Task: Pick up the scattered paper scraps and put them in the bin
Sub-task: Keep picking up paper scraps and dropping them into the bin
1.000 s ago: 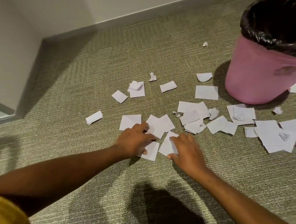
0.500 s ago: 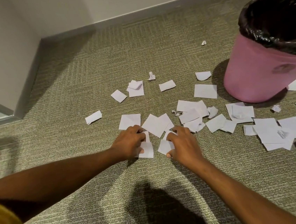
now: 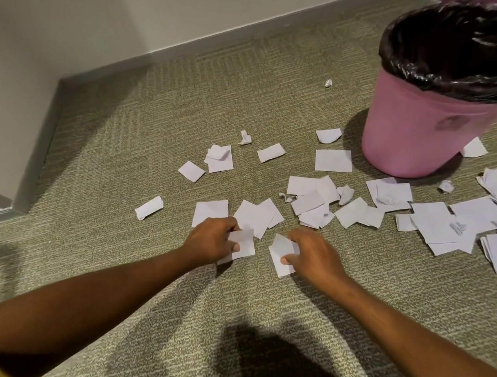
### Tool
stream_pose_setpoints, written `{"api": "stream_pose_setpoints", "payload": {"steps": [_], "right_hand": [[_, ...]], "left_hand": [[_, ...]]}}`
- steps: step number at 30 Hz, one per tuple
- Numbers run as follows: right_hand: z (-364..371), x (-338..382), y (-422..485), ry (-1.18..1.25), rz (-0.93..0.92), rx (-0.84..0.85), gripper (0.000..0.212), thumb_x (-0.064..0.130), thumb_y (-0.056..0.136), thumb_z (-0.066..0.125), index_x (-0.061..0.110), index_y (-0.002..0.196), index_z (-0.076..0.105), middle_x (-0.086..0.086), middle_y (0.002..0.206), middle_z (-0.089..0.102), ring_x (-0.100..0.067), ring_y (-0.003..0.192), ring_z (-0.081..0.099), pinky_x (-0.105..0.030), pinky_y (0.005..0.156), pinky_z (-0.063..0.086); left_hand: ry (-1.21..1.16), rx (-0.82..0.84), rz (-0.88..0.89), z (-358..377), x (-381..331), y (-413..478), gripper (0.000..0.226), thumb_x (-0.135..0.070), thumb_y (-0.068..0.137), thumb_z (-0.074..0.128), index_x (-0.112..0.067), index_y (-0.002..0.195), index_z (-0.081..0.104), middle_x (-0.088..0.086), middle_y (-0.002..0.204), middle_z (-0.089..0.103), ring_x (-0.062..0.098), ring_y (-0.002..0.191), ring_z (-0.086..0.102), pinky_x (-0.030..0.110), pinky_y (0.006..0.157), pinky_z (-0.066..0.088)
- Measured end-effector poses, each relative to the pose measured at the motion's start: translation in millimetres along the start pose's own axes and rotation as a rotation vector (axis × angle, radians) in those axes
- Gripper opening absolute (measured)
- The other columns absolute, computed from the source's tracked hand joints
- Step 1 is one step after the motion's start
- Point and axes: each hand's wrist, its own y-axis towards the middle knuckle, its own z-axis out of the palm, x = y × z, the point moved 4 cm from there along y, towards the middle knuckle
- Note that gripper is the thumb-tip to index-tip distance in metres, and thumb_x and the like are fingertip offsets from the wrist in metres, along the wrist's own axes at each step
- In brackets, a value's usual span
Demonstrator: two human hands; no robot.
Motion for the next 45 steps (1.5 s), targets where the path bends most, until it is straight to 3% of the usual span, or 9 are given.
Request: {"api": "stream_pose_setpoints", "payload": {"steps": [5, 9, 15, 26, 30, 34, 37, 40, 45], "right_hand": [[-26.8, -16.3, 1.8, 0.26, 0.115, 0.024, 0.022, 0.037, 0.095, 0.079, 0.022, 0.106, 0.067, 0.005, 0.099, 0.072, -0.021, 0.088, 0.068, -0.04, 0.072, 0.058], [-66.9, -17.1, 3.9, 0.691, 0.233, -0.023, 0.022, 0.037, 0.092, 0.083, 0.021, 0.105, 0.075, 0.005, 0.101, 0.08, -0.02, 0.095, 0.075, -0.042, 0.084, 0.061], [-139.2, 5.3, 8.3, 1.132, 0.318, -0.132, 0.021, 0.03, 0.098, 0.079, 0.014, 0.112, 0.075, -0.006, 0.099, 0.083, -0.012, 0.068, 0.071, -0.024, 0.046, 0.048], [-299.6, 7.7, 23.8, 1.179, 0.214, -0.428, 0.018, 0.023, 0.102, 0.072, 0.014, 0.118, 0.071, -0.007, 0.1, 0.082, -0.019, 0.077, 0.076, -0.029, 0.059, 0.059], [-343.8, -15.7, 37.7, 1.184, 0.274, -0.435, 0.032, 0.027, 0.1, 0.072, 0.011, 0.128, 0.071, -0.007, 0.1, 0.079, -0.019, 0.069, 0.074, -0.045, 0.072, 0.06], [-370.3, -40.2, 49.8, 1.376, 0.302, -0.51, 0.018, 0.016, 0.105, 0.062, 0.013, 0.122, 0.067, -0.012, 0.13, 0.07, -0.026, 0.11, 0.075, -0.036, 0.073, 0.066], [-375.0, -47.2, 46.6, 1.433, 0.33, -0.479, 0.008, 0.017, 0.109, 0.056, 0.016, 0.112, 0.064, -0.014, 0.122, 0.068, -0.026, 0.102, 0.075, -0.036, 0.084, 0.067], [-375.4, -59.3, 43.3, 1.414, 0.372, -0.475, 0.024, 0.02, 0.109, 0.059, 0.002, 0.124, 0.063, -0.02, 0.114, 0.062, -0.025, 0.083, 0.077, -0.04, 0.1, 0.062], [-375.6, -60.9, 35.7, 1.42, 0.365, -0.516, 0.035, 0.018, 0.107, 0.061, 0.007, 0.14, 0.057, -0.02, 0.133, 0.054, -0.033, 0.112, 0.073, -0.038, 0.088, 0.067]], "left_hand": [[-0.275, -0.024, -0.005, -16.1, -18.0, 9.8, 0.025, -0.027, 0.094, 0.078, -0.017, 0.113, 0.064, 0.005, 0.109, 0.071, 0.027, 0.101, 0.067, 0.04, 0.084, 0.054], [-0.449, -0.059, -0.022, -28.0, -42.0, 16.3, 0.015, -0.023, 0.096, 0.074, -0.017, 0.103, 0.062, 0.011, 0.098, 0.072, 0.029, 0.086, 0.07, 0.043, 0.072, 0.057], [-0.849, -0.003, -0.03, -51.0, -115.5, 29.4, 0.015, -0.014, 0.1, 0.07, -0.011, 0.113, 0.062, 0.02, 0.114, 0.069, 0.025, 0.084, 0.072, 0.035, 0.062, 0.065], [-1.337, 0.001, 0.206, -149.4, -289.2, 54.8, 0.015, 0.003, 0.1, 0.057, -0.007, 0.104, 0.068, 0.016, 0.096, 0.079, 0.021, 0.071, 0.075, 0.032, 0.06, 0.064], [-1.425, 0.14, 0.182, -168.6, -336.5, 69.7, 0.026, 0.001, 0.101, 0.053, 0.002, 0.121, 0.071, 0.02, 0.121, 0.076, 0.024, 0.092, 0.074, 0.031, 0.062, 0.066], [-1.455, 0.249, 0.152, -171.9, -368.1, 78.4, 0.024, -0.014, 0.11, 0.045, -0.008, 0.126, 0.062, 0.017, 0.115, 0.07, 0.023, 0.084, 0.069, 0.036, 0.065, 0.066], [-1.409, 0.275, 0.176, -169.7, -380.0, 83.0, 0.033, -0.021, 0.112, 0.046, -0.01, 0.143, 0.052, 0.017, 0.111, 0.06, 0.03, 0.099, 0.066, 0.043, 0.088, 0.062], [-1.419, 0.305, 0.18, -168.2, -384.1, 86.5, 0.022, -0.018, 0.11, 0.052, -0.01, 0.13, 0.05, 0.024, 0.133, 0.047, 0.039, 0.117, 0.063, 0.046, 0.094, 0.06], [-1.439, 0.284, 0.192, -165.9, -373.5, 94.0, 0.041, -0.016, 0.108, 0.052, -0.009, 0.148, 0.048, 0.024, 0.14, 0.052, 0.038, 0.111, 0.071, 0.042, 0.085, 0.065]]}}
